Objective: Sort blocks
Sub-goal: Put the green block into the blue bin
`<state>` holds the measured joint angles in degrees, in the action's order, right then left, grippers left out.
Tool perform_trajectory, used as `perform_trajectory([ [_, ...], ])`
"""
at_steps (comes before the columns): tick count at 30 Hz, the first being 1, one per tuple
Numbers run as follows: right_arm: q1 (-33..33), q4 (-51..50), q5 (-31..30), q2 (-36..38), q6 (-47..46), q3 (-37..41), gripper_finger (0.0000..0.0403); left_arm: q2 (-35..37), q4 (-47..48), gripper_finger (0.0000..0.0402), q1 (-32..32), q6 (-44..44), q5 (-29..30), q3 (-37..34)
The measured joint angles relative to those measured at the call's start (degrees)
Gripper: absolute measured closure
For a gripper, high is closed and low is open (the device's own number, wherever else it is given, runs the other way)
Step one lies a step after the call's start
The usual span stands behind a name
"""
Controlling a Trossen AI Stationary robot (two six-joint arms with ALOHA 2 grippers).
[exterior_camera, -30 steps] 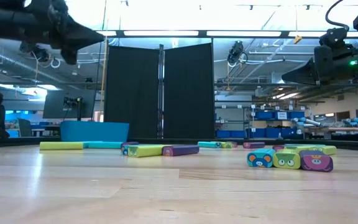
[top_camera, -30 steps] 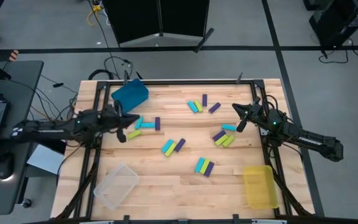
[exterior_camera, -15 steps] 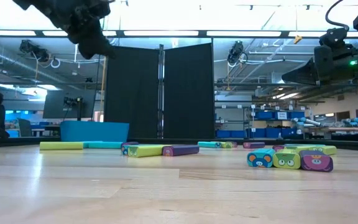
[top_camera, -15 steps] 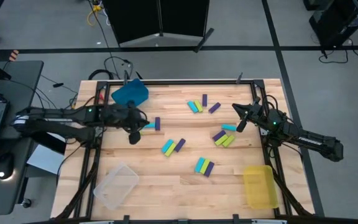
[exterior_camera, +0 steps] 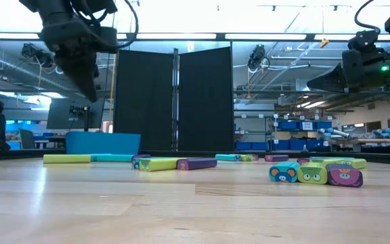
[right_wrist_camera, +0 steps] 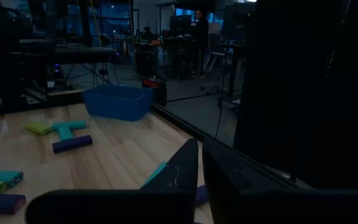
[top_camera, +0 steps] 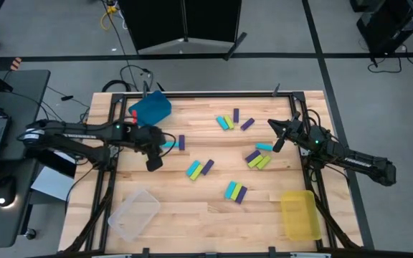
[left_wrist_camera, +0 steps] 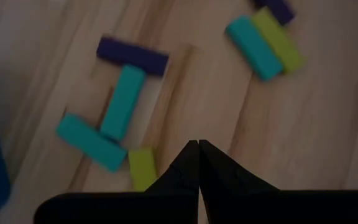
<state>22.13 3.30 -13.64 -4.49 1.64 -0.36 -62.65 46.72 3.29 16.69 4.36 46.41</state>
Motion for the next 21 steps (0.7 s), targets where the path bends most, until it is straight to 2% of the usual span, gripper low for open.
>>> perform_trajectory([
  [14, 0.00, 0.01, -0.01, 0.02, -0.01, 0.00, 0.0368, -0.04, 5.46, 0.0386, -0.04, 4.69, -2.50, 0.00],
  [18, 0.00, -0.01, 0.01, 0.02, 0.01, 0.00, 0.0368, -0.55, 8.76, 0.0367, -0.04, 4.98, -2.97, 0.00],
  [21, 0.00, 0.01, -0.01, 0.00, -0.01, 0.00, 0.0368, -1.47, 9.30, 0.0339, -0.04, 4.76, -2.44, -0.02],
])
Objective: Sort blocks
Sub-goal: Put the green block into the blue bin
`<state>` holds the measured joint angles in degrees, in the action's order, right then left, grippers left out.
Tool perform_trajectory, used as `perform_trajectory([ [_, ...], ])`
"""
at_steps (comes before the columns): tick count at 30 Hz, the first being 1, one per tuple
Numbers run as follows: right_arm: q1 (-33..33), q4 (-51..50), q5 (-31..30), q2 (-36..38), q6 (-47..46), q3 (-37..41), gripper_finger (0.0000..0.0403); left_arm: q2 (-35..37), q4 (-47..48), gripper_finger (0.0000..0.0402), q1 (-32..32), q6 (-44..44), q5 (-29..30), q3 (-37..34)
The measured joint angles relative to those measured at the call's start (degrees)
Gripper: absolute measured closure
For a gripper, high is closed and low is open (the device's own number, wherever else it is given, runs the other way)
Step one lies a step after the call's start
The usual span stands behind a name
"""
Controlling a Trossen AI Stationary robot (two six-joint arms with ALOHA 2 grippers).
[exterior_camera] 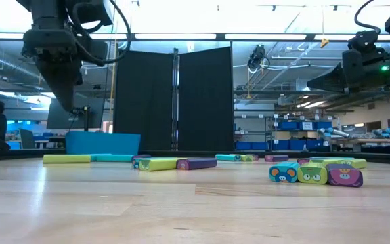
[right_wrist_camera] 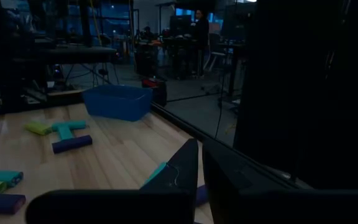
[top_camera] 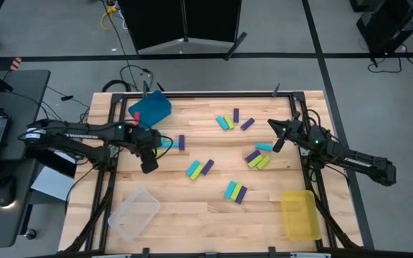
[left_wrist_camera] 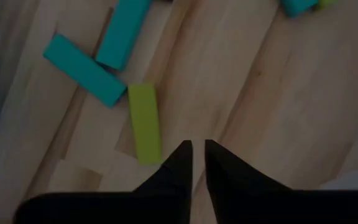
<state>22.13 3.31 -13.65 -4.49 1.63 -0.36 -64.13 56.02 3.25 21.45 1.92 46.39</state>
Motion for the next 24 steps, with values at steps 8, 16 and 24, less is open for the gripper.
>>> perform_trajectory([
  [8, 0.00, 0.23, 0.01, 0.01, 0.01, -0.01, 0.0368, -5.53, -0.46, 0.0252, 0.03, -0.24, 1.48, 0.00],
  [16, 0.00, 1.06, 0.00, 0.01, 0.00, -0.02, 0.0368, -12.48, -2.88, 0.0234, 2.61, -0.61, 1.43, 0.00],
  [24, 0.01, 1.32, 0.01, 0.00, 0.00, -0.02, 0.0368, -13.30, -4.27, 0.0233, 8.54, -5.46, 2.16, -0.80],
])
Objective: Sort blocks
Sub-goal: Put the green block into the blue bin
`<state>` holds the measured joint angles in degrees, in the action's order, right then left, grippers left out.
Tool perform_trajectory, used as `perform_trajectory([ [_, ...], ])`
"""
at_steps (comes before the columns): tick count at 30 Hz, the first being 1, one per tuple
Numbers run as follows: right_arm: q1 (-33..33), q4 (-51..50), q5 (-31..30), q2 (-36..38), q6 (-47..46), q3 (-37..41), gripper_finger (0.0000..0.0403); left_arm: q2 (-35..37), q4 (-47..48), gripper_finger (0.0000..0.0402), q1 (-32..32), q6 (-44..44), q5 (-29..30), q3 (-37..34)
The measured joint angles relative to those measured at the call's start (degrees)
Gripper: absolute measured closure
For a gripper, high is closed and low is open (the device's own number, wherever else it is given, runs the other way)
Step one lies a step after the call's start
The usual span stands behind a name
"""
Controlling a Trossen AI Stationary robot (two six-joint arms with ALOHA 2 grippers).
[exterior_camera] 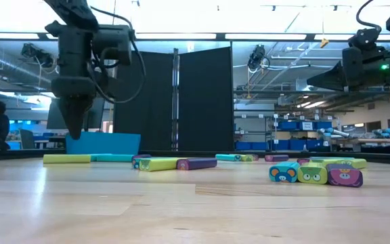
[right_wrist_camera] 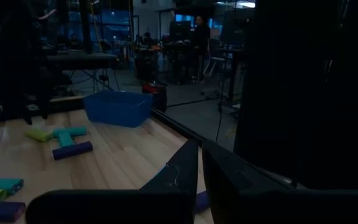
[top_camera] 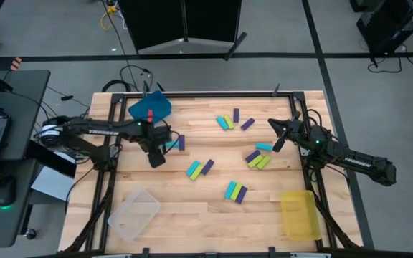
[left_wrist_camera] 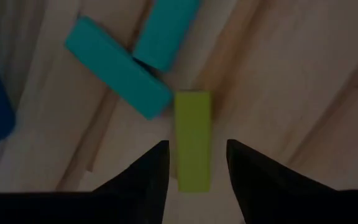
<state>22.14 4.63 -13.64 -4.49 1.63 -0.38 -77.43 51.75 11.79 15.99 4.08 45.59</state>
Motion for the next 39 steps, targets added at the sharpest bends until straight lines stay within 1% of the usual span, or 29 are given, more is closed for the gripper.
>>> perform_trajectory([
  [5, -0.01, 0.00, 0.01, 0.00, 0.00, 0.00, 0.0368, 0.02, -0.07, 0.0233, 2.97, -2.24, -4.15, -0.01],
  [9, -0.01, 0.00, 0.01, 0.00, 0.00, 0.00, 0.0368, 0.02, -0.04, 0.0233, 3.77, -2.28, -4.77, -0.01],
  [13, 0.01, 0.00, 0.01, 0.00, 0.00, 0.00, 0.0368, -0.94, -0.22, 0.0233, 3.98, -2.28, -4.73, -0.14],
  [17, 0.00, 0.03, 0.01, 0.00, -0.31, 0.00, 0.0368, -2.15, -2.97, 0.0230, 3.98, -2.21, -5.51, -2.37],
  [21, 0.01, 0.52, -0.01, 0.00, -0.53, 0.00, 0.0368, -2.55, -3.33, 0.0216, 3.97, -0.65, -3.60, -3.50],
  [24, 0.01, 1.45, -0.03, 0.00, -0.54, 0.00, 0.0368, -2.56, -3.12, 0.0203, 3.98, -0.42, -3.61, -4.03],
  [30, 0.01, 3.54, -0.05, 0.02, -0.46, 0.00, 0.0368, -2.56, -6.63, 0.0182, 3.98, 0.78, -3.71, -5.50],
  [35, 0.01, 3.47, -0.12, 0.00, -0.40, 0.00, 0.0368, -2.56, -8.98, 0.0178, 3.98, 1.25, -3.72, -7.29],
  [39, 0.01, 3.47, -0.18, 0.01, -0.40, 0.00, 0.0368, -2.56, -9.10, 0.0178, 3.98, 2.27, -3.72, -8.36],
])
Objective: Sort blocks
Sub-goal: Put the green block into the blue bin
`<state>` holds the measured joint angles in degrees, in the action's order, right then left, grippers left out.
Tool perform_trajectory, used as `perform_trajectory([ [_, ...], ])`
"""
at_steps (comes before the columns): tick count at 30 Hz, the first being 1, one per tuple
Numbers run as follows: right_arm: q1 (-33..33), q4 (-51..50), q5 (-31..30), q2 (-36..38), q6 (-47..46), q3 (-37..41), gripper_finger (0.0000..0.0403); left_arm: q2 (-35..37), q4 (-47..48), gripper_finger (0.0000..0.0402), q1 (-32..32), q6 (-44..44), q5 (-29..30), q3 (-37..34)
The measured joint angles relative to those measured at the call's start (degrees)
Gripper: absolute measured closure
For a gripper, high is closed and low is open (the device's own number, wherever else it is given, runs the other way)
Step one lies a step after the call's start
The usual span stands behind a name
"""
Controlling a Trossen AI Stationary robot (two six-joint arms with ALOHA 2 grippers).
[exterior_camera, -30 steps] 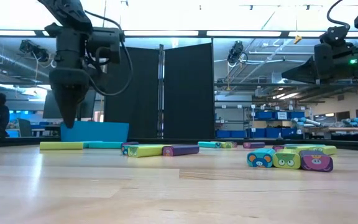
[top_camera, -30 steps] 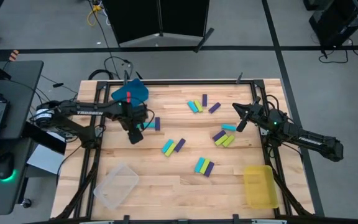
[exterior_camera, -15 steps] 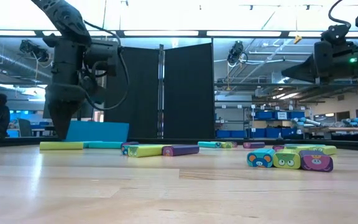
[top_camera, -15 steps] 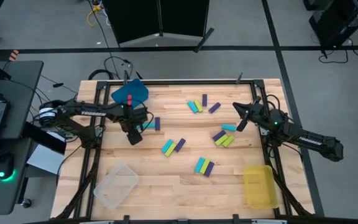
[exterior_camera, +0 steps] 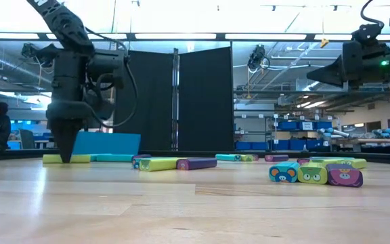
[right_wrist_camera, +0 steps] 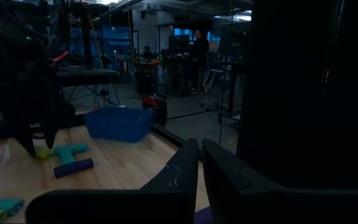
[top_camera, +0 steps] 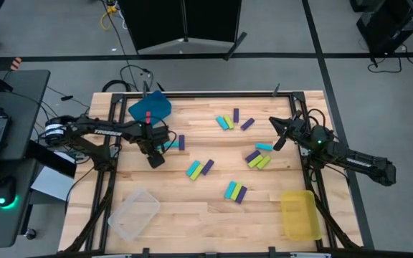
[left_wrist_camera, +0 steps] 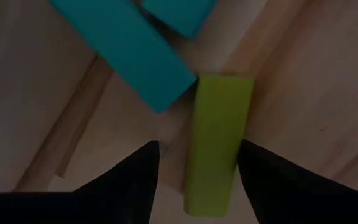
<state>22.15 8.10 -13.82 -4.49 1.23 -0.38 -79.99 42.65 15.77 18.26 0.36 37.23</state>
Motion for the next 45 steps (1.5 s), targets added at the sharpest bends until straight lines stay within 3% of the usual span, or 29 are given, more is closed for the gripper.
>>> perform_trajectory([
  [7, 0.00, -0.02, -0.02, -0.01, 0.00, 0.00, 0.0368, 0.00, 0.38, 0.0197, 0.00, -0.88, 0.02, -0.04],
  [18, 0.00, -0.02, -0.02, 0.01, 0.00, 0.00, 0.0368, -0.83, 0.76, 0.0297, -0.09, -4.33, -1.03, 0.13],
  [30, 0.00, -0.02, -0.02, 0.00, 0.00, 0.00, 0.0368, -0.68, 6.54, 0.0297, -0.21, -7.31, -1.11, 4.82],
  [39, 0.00, -0.04, -0.02, -0.01, 0.00, 0.00, 0.0368, -0.66, 10.01, 0.0297, -0.52, -9.27, -0.50, 13.58],
  [45, 0.00, -0.02, -0.02, 0.01, 0.00, 0.00, 0.0368, -0.63, 13.19, 0.0297, 3.07, -12.23, 2.62, 20.69],
])
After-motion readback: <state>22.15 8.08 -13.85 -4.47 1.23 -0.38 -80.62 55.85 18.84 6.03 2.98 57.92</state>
